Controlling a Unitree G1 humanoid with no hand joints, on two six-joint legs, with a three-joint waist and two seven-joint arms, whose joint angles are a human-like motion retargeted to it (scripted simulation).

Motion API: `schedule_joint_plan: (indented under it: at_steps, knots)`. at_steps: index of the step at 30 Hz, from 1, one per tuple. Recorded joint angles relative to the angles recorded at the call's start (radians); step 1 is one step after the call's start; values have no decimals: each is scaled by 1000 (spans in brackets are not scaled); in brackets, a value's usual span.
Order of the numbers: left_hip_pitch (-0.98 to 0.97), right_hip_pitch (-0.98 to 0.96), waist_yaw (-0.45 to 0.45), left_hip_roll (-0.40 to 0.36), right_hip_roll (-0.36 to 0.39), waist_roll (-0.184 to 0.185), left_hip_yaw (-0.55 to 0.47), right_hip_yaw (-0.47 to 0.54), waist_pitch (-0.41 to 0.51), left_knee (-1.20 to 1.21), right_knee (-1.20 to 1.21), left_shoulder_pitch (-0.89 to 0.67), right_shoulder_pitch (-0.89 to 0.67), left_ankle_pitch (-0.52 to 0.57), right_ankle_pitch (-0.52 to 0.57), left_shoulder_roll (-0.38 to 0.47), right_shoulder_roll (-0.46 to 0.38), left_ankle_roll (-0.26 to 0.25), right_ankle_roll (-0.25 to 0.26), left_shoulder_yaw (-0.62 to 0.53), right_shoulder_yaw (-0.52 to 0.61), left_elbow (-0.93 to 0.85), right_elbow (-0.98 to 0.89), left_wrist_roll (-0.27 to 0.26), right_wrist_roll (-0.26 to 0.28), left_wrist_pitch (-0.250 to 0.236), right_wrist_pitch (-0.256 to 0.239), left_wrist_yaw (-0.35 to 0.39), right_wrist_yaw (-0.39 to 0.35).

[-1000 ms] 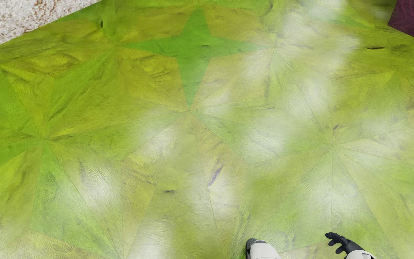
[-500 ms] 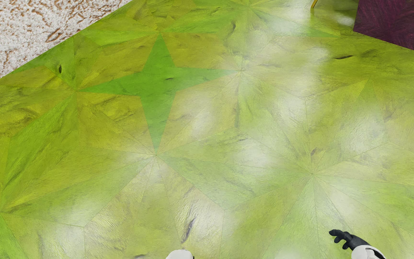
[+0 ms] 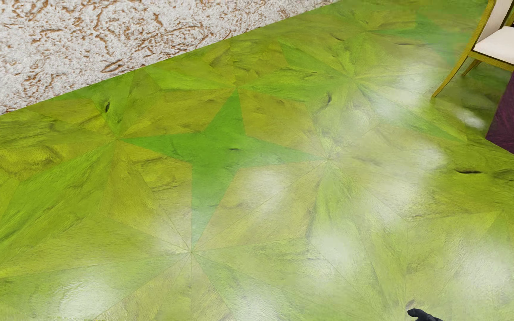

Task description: Rise from textiles chair

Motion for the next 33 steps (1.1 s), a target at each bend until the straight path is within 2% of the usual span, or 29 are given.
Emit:
schedule_joint_plan:
  at_steps: [2, 5, 8, 10, 12, 13, 14, 17, 18, 21, 22, 25, 28, 33]
  knots:
    - [12, -24, -14, 35, -1, -3, -14, 33, -17, 18, -259, -18, 16, -40, 9, 8, 6, -26, -46, -34, -27, -23, 1, 16, -11, -12, -3, 7, 4]
    - [-47, -15, -6, 85, -30, -16, -52, 113, -45, 137, -628, -40, 44, -108, 148, 8, 0, -66, -67, -100, -46, -28, 9, 15, 0, -20, -3, 9, 2]
    - [-74, -6, 3, 128, -64, -27, -94, 133, -58, 150, -670, -47, 52, -106, 234, 1, -14, -103, -23, -126, -58, -11, 2, 15, -6, -23, -8, 5, 6]
    - [-121, 31, 9, 161, -55, -29, -120, 117, -70, 151, -656, -51, 61, -61, 124, 1, -27, -140, -47, -140, -71, 5, -12, 27, -16, -27, -21, -4, 6]
    - [-186, 78, 21, 195, -27, -16, -128, 93, -70, 165, -699, -63, 52, -14, 14, -4, -49, -167, -83, -131, -76, 17, -27, 56, -44, -23, -30, -20, 13]
    - [-208, 81, 23, 206, -13, -7, -131, 86, -62, 165, -702, -80, 38, 23, 7, -13, -54, -172, -82, -114, -74, 43, -26, 40, -36, -23, -37, -17, -1]
    - [-225, 82, 20, 208, 1, -3, -130, 74, -62, 167, -702, -80, 29, 47, 6, -18, -52, -171, -81, -119, -73, 56, -19, 39, -30, -14, -37, -16, -18]
    - [-239, 121, 19, 168, 20, 8, -82, 50, -66, 197, -759, -84, 31, 7, -13, -27, -64, -139, -103, -160, -116, 69, -24, 106, -18, 10, -42, -102, -15]
    - [-222, 128, 24, 147, 18, 18, -69, 44, -57, 181, -764, -102, 37, -20, -24, -41, -70, -149, -64, -174, -97, 92, -30, 123, -7, -19, -46, -59, -2]
    - [-177, 139, 24, 109, 36, 26, -46, 35, -64, 105, -789, -105, 46, -39, -15, -36, -43, -112, -95, -176, -98, 88, -2, 111, 11, -27, -48, -44, -10]
    - [-163, 137, 22, 102, 38, 28, -43, 33, -64, 73, -787, -102, 53, -26, -15, -32, -32, -110, -107, -181, -100, 85, -4, 118, 10, -29, -51, -40, -13]
    - [-136, 113, 14, 96, 41, 36, -27, 33, -56, -26, -787, -92, 63, 26, -4, -26, 0, -115, -122, -183, -88, 81, -13, 95, 21, -39, -66, -2, -31]
    - [-145, 93, 11, 95, 35, 38, -25, 37, -49, -67, -804, -93, 62, 50, 15, -26, 19, -127, -121, -193, -85, 93, -1, 96, 25, -38, -63, -17, -23]
    - [-122, 58, 13, 63, 5, 23, -1, 57, -37, -77, -796, -85, 48, 15, 51, -33, 27, -108, -113, -163, -59, 101, -4, 78, 40, -41, -56, -8, -35]
